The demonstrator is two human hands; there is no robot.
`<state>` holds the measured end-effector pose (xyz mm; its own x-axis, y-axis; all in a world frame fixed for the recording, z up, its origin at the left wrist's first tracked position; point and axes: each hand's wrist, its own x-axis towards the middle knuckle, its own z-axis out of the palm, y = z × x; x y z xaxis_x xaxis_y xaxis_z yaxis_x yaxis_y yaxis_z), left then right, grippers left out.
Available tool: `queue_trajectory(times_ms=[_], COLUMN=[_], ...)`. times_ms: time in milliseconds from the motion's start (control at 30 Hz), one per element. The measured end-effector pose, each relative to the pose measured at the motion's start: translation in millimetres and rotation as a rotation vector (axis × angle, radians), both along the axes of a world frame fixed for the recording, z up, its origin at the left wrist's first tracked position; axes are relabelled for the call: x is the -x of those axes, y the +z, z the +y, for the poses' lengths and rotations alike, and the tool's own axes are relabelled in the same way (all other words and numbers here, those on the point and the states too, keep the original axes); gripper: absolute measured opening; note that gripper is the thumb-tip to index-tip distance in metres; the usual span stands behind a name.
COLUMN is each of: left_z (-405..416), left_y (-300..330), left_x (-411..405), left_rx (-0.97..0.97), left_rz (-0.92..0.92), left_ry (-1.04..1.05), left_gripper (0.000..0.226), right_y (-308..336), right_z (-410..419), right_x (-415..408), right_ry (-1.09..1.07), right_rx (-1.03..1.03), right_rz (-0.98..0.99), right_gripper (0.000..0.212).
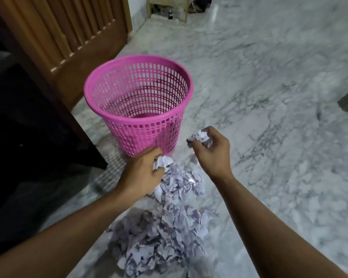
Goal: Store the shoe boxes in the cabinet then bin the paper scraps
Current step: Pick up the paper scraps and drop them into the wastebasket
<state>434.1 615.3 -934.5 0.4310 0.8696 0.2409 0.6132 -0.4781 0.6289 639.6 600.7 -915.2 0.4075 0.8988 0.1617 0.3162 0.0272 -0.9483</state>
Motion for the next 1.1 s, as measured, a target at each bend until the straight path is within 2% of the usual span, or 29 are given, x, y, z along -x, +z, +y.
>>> queue_trajectory(times_ms=[100, 200, 267, 333, 400, 500, 567, 633, 667, 733, 800, 867, 933, 1000, 1033, 1100], left_z=[14, 46, 81, 120, 156, 192, 193, 183, 177, 161, 133, 91, 45, 14, 5, 3], left_y=[62, 132, 172, 193, 187, 141, 114, 104, 104, 107, 109, 100, 73, 19, -10, -65], left_x=[5, 14, 14, 11, 8, 13, 15, 11, 8, 1, -2, -1, 5, 20, 29, 45], left_rx=[-0.001, -0.181, -0.311, -0.352, -0.320, -0.052, 0.189, 0.298, 0.273, 0.056, -0.202, -0.351, -0.392, -0.367, -0.294, -0.099], left_rz=[-0.189, -0.436, -0.572, -0.628, -0.552, -0.087, 0.251, 0.430, 0.461, 0.442, 0.310, 0.156, 0.100, 0.160, 0.220, 0.408], left_ry=[0.132, 0.268, 0.308, 0.334, 0.409, 0.503, 0.439, 0.361, 0.345, 0.334, 0.303, 0.131, -0.069, -0.164, -0.171, -0.117], left_gripper=[0.027, 0.007, 0.010, 0.017, 0.016, 0.030, 0.035, 0.041, 0.040, 0.032, 0.016, 0.010, 0.009, 0.005, 0.007, 0.028], right_y=[75, 138, 167, 179, 179, 164, 152, 140, 135, 128, 117, 94, 55, 5, -21, -70], right_z=[26, 61, 90, 121, 146, 168, 173, 174, 173, 165, 150, 127, 101, 72, 59, 35], right_x=[14, 24, 32, 43, 51, 53, 53, 51, 48, 39, 24, 7, -8, -23, -28, -31], right_ry=[0.068, 0.138, 0.132, 0.142, 0.141, 0.277, 0.412, 0.450, 0.418, 0.277, 0.087, -0.083, -0.187, -0.208, -0.177, -0.037], right_rx=[-0.255, -0.430, -0.481, -0.431, -0.224, 0.118, 0.352, 0.387, 0.325, 0.135, -0.058, -0.162, -0.128, 0.017, 0.108, 0.288], right_rz=[0.094, 0.110, 0.053, -0.018, -0.157, -0.465, -0.634, -0.771, -0.770, -0.634, -0.448, -0.298, -0.190, -0.200, -0.234, -0.323], right_gripper=[0.015, 0.027, 0.022, 0.006, 0.039, 0.051, 0.068, 0.072, 0.064, 0.044, 0.029, 0.023, 0.023, 0.023, 0.022, 0.018])
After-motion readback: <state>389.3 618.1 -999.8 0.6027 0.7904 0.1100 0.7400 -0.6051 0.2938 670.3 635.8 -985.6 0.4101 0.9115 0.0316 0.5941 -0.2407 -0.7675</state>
